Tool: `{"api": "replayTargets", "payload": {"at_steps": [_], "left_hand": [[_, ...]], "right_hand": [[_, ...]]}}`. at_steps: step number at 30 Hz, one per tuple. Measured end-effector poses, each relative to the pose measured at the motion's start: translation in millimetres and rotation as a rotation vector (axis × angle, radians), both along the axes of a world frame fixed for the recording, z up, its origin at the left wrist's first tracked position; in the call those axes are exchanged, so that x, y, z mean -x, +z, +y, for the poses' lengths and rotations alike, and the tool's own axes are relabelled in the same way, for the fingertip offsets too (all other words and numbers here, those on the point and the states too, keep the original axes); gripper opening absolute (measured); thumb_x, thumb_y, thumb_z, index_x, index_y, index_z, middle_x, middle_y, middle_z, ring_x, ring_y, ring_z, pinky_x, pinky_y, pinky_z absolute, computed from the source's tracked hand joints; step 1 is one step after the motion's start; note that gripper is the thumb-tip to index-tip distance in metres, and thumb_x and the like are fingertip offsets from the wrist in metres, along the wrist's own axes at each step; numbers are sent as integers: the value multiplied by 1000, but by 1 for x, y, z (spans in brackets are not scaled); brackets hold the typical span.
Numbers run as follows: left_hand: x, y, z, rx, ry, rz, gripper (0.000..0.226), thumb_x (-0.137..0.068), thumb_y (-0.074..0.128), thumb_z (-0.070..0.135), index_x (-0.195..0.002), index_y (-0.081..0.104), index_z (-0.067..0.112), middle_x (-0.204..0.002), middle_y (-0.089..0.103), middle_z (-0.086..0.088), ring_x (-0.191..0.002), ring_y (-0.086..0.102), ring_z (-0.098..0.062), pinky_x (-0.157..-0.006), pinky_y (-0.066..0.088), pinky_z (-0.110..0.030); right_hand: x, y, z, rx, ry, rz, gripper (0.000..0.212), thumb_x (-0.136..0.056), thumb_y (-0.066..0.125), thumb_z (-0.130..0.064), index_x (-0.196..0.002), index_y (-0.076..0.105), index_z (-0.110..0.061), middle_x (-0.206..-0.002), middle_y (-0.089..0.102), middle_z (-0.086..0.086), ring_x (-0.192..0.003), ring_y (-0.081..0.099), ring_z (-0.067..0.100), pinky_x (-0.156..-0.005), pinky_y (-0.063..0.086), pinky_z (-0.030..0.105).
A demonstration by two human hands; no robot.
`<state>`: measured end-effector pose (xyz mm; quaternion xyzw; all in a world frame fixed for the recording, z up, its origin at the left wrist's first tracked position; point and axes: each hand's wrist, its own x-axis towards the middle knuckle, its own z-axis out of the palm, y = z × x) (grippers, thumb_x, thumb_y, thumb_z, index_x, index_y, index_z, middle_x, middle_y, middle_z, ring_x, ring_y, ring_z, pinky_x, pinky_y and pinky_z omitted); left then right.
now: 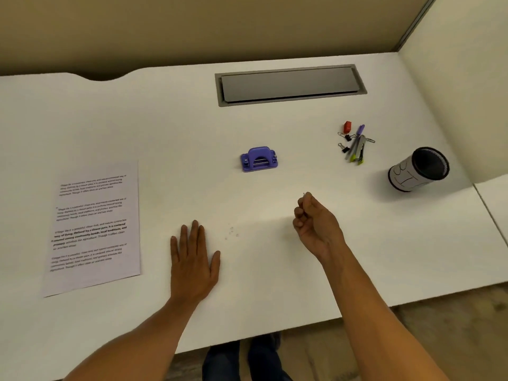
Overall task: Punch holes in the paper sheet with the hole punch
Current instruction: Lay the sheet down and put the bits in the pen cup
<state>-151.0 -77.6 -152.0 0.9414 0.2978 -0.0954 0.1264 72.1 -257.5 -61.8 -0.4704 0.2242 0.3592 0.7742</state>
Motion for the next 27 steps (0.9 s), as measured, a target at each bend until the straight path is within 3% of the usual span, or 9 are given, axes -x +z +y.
{"api": "replayTargets", "payload": {"at_steps": [7, 11, 14, 19, 21, 24, 27], "left_hand": [[0, -6, 1, -34, -88, 2, 84, -95, 11, 59, -154, 16, 0, -164, 13, -15, -153, 11, -30, -123, 15, -54], [-3, -10, 2, -29, -85, -67, 92, -92, 7, 65, -150, 30, -3, -161, 25, -16, -149, 25, -34, -121, 17, -56], [-7, -10, -2, -41, -58, -99, 94, -91, 10, 66, -143, 41, -6, -156, 36, -20, -142, 36, -39, -116, 21, -58], [-12, -11, -2, -47, -34, -101, 104, -86, 11, 74, -132, 51, -10, -145, 47, -27, -130, 48, -46, -112, 23, -61], [-15, -16, 2, -21, -41, -65, 109, -83, 11, 78, -127, 54, -12, -141, 50, -30, -124, 51, -50, -110, 23, -63], [-19, -20, 3, -8, -46, -33, 110, -81, 12, 79, -124, 55, -12, -139, 51, -32, -122, 52, -51, -110, 23, -64], [-18, -16, -1, -20, -33, -46, 110, -82, 10, 79, -127, 54, -11, -141, 49, -30, -125, 51, -49, -112, 22, -62]], "right_hand": [[-62, 34, -56, 19, -166, -156, 6, -95, 62, -13, -96, 67, -17, -80, 62, -6, -64, 52, 9, -53, 34, 23], [-109, 46, -95, 134, -301, -236, 12, -96, 62, -8, -95, 67, -19, -79, 61, -6, -61, 48, 9, -50, 33, 21], [-142, 55, -119, 230, -382, -291, 4, -94, 67, -13, -92, 68, -16, -74, 60, -4, -60, 49, 10, -46, 35, 22], [-190, 59, -155, 632, -505, -382, 6, -88, 71, -14, -92, 75, -15, -88, 66, 2, -63, 53, 13, -49, 41, 24], [-203, 56, -165, 770, -501, -449, 8, -86, 70, -12, -90, 76, -16, -93, 71, 2, -76, 60, 15, -62, 48, 26], [-216, 47, -176, 976, -407, -527, 8, -86, 71, -12, -90, 77, -16, -97, 75, 1, -90, 67, 18, -78, 56, 31], [-221, 39, -179, 1154, -242, -566, 8, -86, 71, -15, -89, 77, -19, -99, 76, 1, -90, 70, 22, -82, 59, 38]]}}
